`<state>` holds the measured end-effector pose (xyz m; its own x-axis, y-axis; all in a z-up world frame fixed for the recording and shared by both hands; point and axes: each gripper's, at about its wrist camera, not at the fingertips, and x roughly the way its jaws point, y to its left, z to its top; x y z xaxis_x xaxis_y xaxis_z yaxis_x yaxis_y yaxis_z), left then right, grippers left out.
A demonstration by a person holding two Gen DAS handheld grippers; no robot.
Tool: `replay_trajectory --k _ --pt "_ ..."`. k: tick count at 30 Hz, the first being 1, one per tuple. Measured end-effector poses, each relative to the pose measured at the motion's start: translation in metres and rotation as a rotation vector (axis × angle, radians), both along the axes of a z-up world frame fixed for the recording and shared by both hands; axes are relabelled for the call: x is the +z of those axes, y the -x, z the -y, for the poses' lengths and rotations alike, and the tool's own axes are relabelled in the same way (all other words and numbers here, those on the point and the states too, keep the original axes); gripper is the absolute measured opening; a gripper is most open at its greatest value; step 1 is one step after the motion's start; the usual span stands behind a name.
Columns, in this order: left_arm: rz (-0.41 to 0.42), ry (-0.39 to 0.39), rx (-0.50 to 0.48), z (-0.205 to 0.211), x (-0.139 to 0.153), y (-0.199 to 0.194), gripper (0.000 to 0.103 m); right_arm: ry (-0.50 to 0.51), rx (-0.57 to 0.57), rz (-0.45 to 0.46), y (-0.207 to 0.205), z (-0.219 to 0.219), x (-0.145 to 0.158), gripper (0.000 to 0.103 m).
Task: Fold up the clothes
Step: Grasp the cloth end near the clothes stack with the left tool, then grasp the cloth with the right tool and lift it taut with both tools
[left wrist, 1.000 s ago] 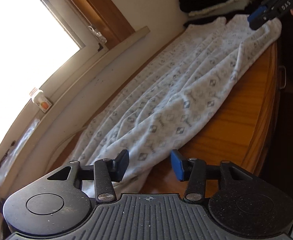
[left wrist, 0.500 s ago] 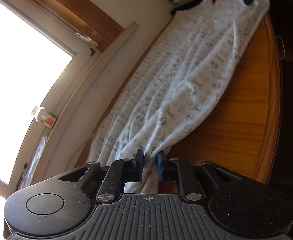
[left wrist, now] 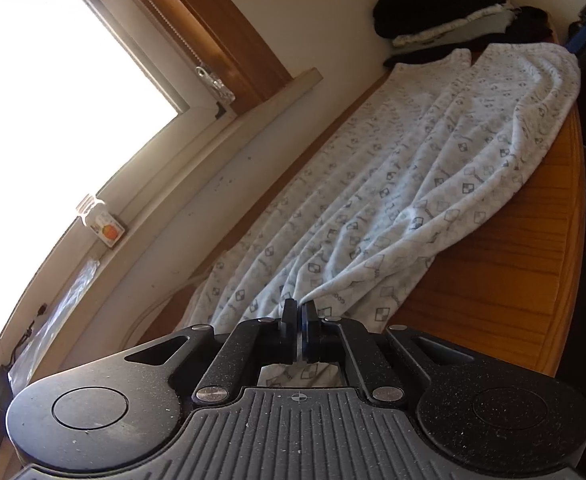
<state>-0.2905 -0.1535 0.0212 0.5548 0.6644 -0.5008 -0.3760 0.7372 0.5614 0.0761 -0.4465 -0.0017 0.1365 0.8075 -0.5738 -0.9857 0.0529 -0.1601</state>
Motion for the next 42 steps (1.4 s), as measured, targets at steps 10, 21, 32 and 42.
replay_trajectory --k 10,21,32,42 --pt "0.048 0.058 0.019 -0.012 0.007 -0.003 0.002 0.053 -0.016 0.222 0.0 0.0 -0.021 0.047" --pt "0.055 0.092 0.03 -0.021 0.001 -0.01 0.002 0.103 -0.006 0.438 0.006 -0.008 -0.041 0.047" --pt "0.066 0.113 0.018 -0.022 0.004 -0.011 0.002 0.06 -0.043 0.487 -0.005 -0.006 -0.021 0.003" --pt "0.18 0.079 0.023 -0.063 0.05 -0.027 0.001 -0.016 0.014 0.673 -0.034 -0.082 0.073 0.002"
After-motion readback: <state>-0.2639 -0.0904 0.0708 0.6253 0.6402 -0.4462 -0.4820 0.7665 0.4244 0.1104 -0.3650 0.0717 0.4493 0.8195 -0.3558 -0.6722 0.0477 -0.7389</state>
